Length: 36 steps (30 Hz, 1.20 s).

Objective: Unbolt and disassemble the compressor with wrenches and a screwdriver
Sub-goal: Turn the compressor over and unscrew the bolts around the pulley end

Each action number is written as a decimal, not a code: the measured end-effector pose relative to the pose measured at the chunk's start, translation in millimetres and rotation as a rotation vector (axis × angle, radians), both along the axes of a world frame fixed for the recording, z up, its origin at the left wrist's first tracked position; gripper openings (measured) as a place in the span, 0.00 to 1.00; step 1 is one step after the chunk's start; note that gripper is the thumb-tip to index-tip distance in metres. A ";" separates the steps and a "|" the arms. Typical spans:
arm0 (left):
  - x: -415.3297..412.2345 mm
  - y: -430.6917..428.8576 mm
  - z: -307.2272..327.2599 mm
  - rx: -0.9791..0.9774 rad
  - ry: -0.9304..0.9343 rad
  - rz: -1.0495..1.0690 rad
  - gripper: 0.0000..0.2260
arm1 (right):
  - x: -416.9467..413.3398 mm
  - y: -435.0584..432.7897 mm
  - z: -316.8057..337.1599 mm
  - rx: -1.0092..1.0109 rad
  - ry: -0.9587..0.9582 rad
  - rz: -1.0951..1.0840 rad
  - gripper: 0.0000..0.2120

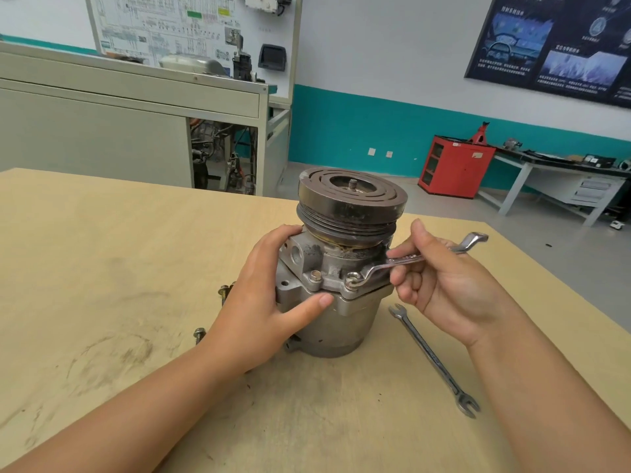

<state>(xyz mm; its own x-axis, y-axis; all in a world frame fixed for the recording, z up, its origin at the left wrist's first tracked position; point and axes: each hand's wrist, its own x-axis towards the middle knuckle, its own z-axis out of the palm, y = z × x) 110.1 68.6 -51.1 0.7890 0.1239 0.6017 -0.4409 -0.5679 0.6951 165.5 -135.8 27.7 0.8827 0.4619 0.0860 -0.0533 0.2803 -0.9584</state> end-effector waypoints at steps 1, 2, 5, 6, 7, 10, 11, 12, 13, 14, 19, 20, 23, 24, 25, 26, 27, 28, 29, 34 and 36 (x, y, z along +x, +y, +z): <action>0.2 0.1 0.1 0.000 -0.001 -0.001 0.32 | -0.3 -0.1 0.0 0.053 0.002 -0.033 0.18; 0.3 0.1 0.3 0.000 -0.004 -0.002 0.32 | -1.9 -0.7 -0.6 0.111 -0.001 -0.071 0.18; 0.4 -0.1 0.3 0.001 -0.010 -0.004 0.32 | -15.0 -1.3 -5.6 0.137 -0.134 -0.143 0.18; 0.3 -0.1 0.2 0.001 -0.013 -0.003 0.32 | -20.8 0.0 -7.6 0.119 -0.182 -0.159 0.18; 0.2 -0.2 0.3 0.002 -0.016 -0.003 0.31 | -26.6 1.8 -9.2 0.101 -0.214 -0.180 0.18; 0.3 -0.7 0.3 0.003 -0.017 -0.005 0.31 | -39.9 7.6 -13.0 0.059 -0.275 -0.268 0.18; 0.4 -0.8 0.4 0.002 -0.016 -0.005 0.32 | -43.4 8.9 -14.4 0.044 -0.307 -0.301 0.19; 0.4 -0.9 0.4 0.001 -0.016 -0.004 0.32 | -47.1 9.6 -16.3 0.018 -0.357 -0.338 0.19; 0.3 -0.9 0.5 0.001 -0.016 -0.004 0.32 | -51.3 10.5 -18.4 -0.015 -0.418 -0.369 0.20; 0.3 -1.1 0.7 0.000 -0.016 -0.003 0.32 | -55.3 11.6 -21.2 -0.047 -0.482 -0.389 0.20; -0.5 -1.5 1.1 -0.004 -0.013 -0.002 0.32 | -66.7 15.0 -33.1 -0.229 -0.738 -0.510 0.20; -0.8 -1.4 1.2 -0.002 -0.013 0.001 0.32 | -67.5 15.2 -34.1 -0.242 -0.786 -0.532 0.19; -1.5 -1.2 1.3 -0.003 -0.006 0.004 0.32 | -69.7 15.6 -37.1 -0.371 -1.069 -0.603 0.15; -1.4 -1.1 1.5 -0.007 -0.003 0.002 0.32 | -69.9 15.8 -38.5 -0.406 -1.152 -0.622 0.15; -1.5 -1.1 1.6 -0.012 0.000 -0.003 0.32 | -70.6 16.2 -39.3 -0.418 -1.205 -0.625 0.14; -1.5 -1.3 1.7 -0.014 0.003 -0.005 0.32 | -70.6 16.3 -40.2 -0.422 -1.247 -0.620 0.14; -1.3 -1.4 1.9 -0.013 0.005 -0.006 0.32 | -70.0 15.8 -41.3 -0.430 -1.286 -0.616 0.14; -1.4 -1.6 1.8 -0.015 0.008 -0.005 0.32 | -69.5 15.9 -42.9 -0.443 -1.306 -0.615 0.14; -1.6 -1.8 1.7 -0.018 0.012 -0.004 0.32 | -68.3 15.3 -44.0 -0.441 -1.283 -0.607 0.13; -3.2 -2.1 3.1 -0.015 0.020 0.000 0.32 | -51.7 9.0 -29.9 0.010 -0.385 -0.305 0.12; -3.1 -1.9 3.0 -0.012 0.023 0.000 0.32 | -37.1 3.6 -22.0 0.072 -0.113 -0.167 0.12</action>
